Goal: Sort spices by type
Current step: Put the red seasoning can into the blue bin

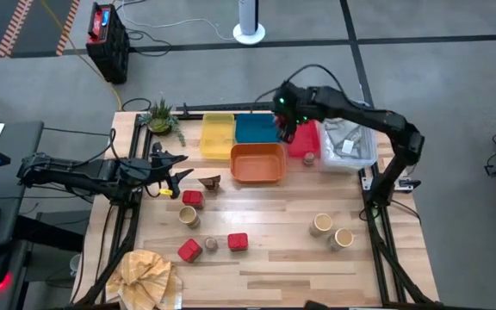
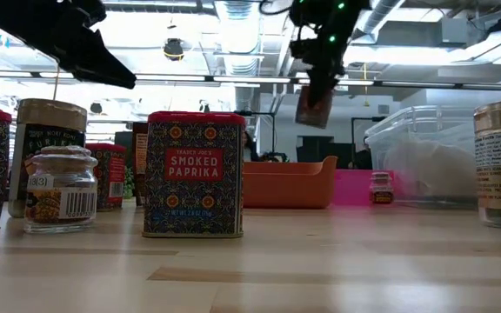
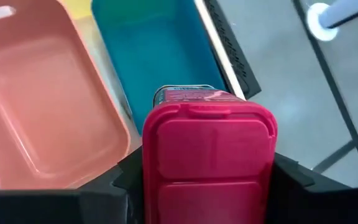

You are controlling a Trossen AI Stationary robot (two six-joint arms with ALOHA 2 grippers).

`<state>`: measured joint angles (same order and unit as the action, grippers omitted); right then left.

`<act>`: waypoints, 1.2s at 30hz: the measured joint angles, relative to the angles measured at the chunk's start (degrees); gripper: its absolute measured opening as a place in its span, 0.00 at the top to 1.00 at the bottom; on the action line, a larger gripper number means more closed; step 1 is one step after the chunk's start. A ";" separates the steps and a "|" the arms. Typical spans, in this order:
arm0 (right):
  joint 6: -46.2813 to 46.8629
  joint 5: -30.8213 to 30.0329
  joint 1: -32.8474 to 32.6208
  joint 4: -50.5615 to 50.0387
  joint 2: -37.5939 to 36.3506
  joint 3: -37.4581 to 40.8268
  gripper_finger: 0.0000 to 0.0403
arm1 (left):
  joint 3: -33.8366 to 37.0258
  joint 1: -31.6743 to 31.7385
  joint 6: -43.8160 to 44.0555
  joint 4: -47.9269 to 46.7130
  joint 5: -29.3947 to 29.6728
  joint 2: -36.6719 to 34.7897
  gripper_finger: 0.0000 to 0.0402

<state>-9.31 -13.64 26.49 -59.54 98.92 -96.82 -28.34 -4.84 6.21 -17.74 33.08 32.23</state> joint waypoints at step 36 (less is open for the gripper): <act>-35.94 10.47 2.57 -2.66 31.68 -31.16 0.42 | 0.00 0.00 5.56 -3.45 0.11 0.02 0.50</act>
<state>-45.25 -3.17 29.06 -62.20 130.61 -127.98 -28.34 -4.84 11.77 -21.19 33.19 32.25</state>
